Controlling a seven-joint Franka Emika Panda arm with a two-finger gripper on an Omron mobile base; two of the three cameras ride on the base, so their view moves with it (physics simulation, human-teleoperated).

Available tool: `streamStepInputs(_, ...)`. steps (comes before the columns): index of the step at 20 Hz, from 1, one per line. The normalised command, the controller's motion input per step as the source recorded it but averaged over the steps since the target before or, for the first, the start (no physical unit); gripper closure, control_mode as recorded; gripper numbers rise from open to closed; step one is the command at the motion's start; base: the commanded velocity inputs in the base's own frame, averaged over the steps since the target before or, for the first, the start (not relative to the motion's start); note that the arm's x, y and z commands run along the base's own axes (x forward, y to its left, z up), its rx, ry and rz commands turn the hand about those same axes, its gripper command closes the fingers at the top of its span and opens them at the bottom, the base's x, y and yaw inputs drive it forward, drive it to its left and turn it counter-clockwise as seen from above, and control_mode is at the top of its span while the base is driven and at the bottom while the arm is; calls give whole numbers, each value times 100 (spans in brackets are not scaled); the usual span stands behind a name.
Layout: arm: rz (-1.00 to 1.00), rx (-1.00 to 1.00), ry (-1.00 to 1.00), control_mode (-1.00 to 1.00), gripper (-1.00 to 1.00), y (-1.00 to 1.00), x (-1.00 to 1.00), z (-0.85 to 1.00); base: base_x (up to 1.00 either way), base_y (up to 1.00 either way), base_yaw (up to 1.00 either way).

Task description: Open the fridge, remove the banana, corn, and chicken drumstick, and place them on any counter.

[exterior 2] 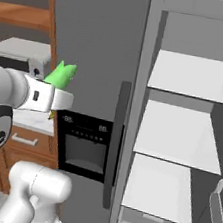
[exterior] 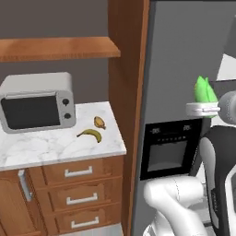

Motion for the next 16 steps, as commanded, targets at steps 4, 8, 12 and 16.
streamStepInputs(4, 0, 0, 0, 100, 100, 0, 0, 0, 0, 98, 11)
streamStepInputs(8, 0, 0, 0, 100, 100, 0, 0, 0, 11, 78, 3)
streamStepInputs(12, 0, 0, 0, 100, 100, 0, 0, 0, 14, 71, 0)
streamStepInputs(16, 0, 0, 0, 100, 100, 0, 0, 0, 25, 46, 0)
